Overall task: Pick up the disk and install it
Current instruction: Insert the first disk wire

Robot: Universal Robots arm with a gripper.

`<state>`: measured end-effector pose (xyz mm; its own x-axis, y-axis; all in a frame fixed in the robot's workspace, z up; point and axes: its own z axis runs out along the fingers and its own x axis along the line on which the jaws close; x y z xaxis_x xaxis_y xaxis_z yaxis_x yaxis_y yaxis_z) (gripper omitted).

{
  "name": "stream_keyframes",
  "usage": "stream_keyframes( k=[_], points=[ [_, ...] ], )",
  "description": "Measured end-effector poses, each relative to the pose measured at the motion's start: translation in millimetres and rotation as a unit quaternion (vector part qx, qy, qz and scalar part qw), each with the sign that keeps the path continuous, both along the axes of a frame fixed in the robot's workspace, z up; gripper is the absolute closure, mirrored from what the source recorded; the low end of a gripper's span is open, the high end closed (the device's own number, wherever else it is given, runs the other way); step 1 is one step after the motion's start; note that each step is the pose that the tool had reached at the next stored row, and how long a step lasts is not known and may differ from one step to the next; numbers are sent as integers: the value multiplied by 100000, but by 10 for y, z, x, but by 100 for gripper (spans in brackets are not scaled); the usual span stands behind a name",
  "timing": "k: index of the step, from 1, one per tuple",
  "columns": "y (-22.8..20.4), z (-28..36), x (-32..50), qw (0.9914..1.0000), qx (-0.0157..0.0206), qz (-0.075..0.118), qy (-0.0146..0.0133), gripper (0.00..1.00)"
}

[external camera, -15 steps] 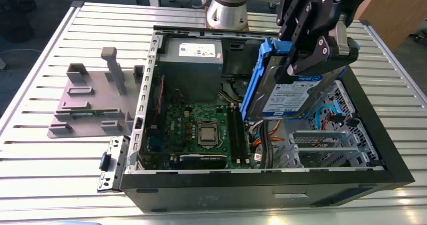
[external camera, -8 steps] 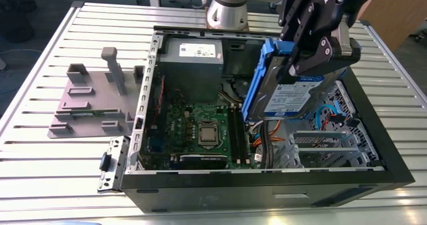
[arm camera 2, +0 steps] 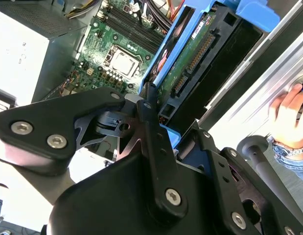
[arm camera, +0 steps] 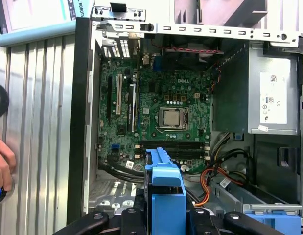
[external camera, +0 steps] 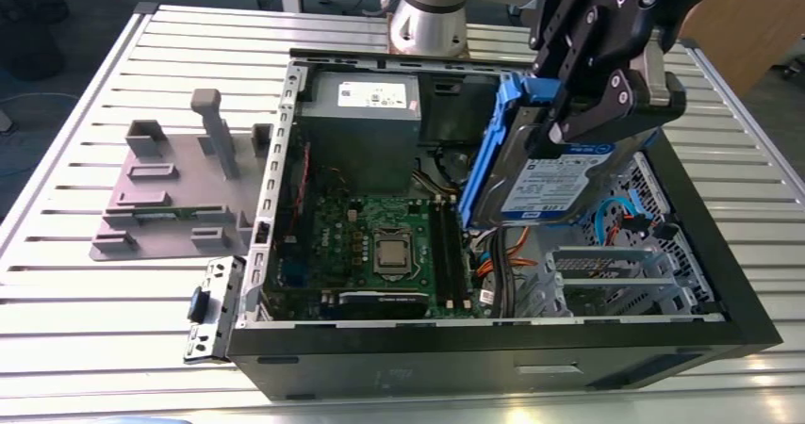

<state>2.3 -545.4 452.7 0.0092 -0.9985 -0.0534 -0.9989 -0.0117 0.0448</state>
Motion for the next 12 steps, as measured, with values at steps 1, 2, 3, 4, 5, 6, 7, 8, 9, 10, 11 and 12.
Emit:
stream_keyframes(
  k=[1,2,3,4,5,6,7,8,9,10,11,12],
  points=[
    [0,0,5,100000,0,1,-3,63],
    [0,0,10,100000,-1,1,-2,63],
    [0,-1,15,100000,2,0,-2,63],
    [0,-1,20,100000,0,0,0,63],
    [0,-1,26,100000,1,-1,-2,63],
    [0,-1,32,100000,0,1,0,63],
    [0,-2,40,100000,3,-1,-2,63],
    [0,-2,47,100000,4,0,-2,63],
    [0,-2,55,100000,1,3,0,63],
    [0,-3,62,100000,2,1,-1,63],
    [0,-3,67,100000,3,3,-2,63],
    [0,-3,71,100000,0,3,0,63]
  ],
)
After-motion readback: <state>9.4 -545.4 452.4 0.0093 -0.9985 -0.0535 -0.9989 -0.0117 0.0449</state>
